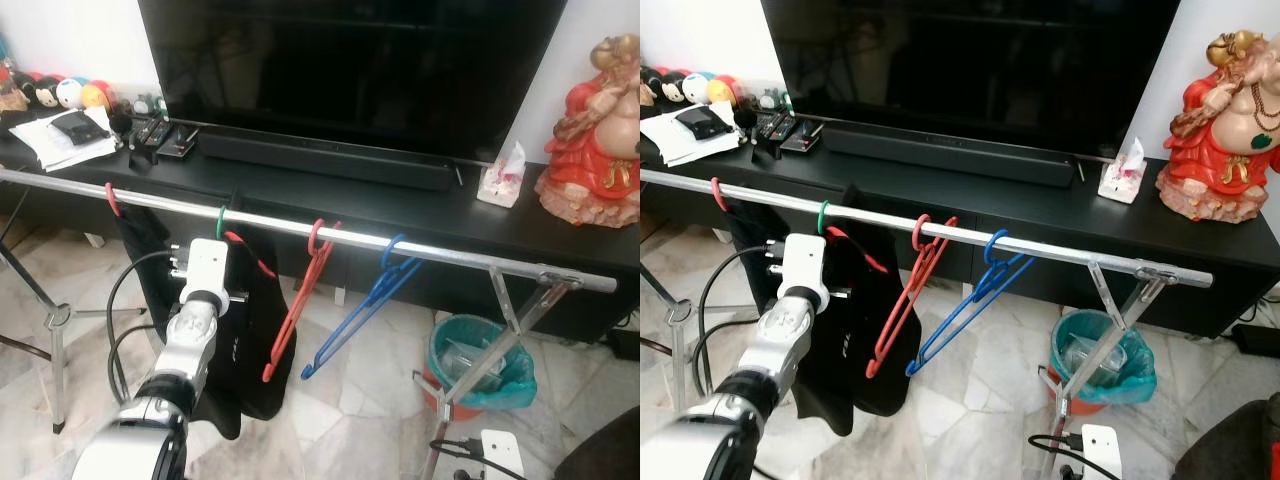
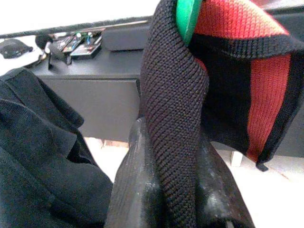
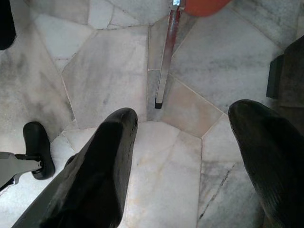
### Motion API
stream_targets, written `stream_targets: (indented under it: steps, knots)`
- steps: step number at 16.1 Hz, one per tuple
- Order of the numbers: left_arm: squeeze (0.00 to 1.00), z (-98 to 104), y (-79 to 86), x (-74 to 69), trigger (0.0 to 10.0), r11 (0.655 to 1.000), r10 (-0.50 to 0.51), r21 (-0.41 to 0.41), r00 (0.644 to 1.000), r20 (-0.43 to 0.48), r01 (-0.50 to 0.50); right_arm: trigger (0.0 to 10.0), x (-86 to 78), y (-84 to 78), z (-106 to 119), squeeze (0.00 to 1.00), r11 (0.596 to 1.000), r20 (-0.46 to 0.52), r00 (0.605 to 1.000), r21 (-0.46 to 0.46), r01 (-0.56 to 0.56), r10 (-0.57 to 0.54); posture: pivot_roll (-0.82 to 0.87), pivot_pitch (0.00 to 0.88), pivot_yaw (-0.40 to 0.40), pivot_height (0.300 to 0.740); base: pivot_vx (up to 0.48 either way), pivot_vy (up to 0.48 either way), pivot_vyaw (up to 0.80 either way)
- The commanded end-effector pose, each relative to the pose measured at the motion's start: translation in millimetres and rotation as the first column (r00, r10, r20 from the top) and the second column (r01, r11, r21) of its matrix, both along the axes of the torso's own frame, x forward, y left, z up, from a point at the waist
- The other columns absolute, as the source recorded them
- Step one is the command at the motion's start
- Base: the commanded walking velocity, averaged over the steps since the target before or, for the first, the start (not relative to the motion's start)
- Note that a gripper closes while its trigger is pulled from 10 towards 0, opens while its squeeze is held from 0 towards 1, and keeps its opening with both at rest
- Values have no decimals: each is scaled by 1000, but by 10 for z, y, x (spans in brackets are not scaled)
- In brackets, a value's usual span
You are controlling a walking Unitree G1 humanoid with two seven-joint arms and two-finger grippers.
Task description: Hang hanger
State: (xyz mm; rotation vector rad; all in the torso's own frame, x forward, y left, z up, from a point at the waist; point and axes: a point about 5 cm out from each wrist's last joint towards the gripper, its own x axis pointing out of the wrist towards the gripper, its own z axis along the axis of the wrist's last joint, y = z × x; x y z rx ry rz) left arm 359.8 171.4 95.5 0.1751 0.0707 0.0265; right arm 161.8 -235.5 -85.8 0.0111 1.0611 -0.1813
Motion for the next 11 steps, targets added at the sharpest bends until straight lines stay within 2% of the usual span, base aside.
stream_targets:
  steps: [1, 4, 5, 6, 11]
  knots:
    - [0, 75, 27, 65, 10000, 999, 31, -27, 1000, -1, -31, 10000, 8, -16, 7, 0, 1000, 0, 1000, -3, 0, 0, 65, 0, -42, 740, 0, 0, 0]
    - [0, 10, 10, 72, 10000, 1000, 14, 0, 997, -72, -14, 10000, 12, -9, 7, 0, 1000, 0, 1000, 0, 1, -1, 67, 0, -42, 740, 0, 0, 0]
    - [0, -110, -10, 30, 10000, 1000, -9, 24, 989, -146, 12, 10000, 15, -5, 7, 0, 1000, -1, 1000, 2, -2, 2, 69, 0, -40, 740, 0, 0, 0]
    - [0, -155, -15, 8, 10000, 999, -15, 33, 986, -167, 21, 10000, 16, -3, 7, 0, 1000, 0, 1000, 3, -2, 2, 68, 0, -40, 740, 0, 0, 0]
    - [0, -315, 9, -108, 10000, 999, -13, 39, 981, -194, 21, 10000, 15, 2, 5, 0, 1000, -1, 1000, 7, -3, 3, 74, 0, -41, 740, 0, 0, 0]
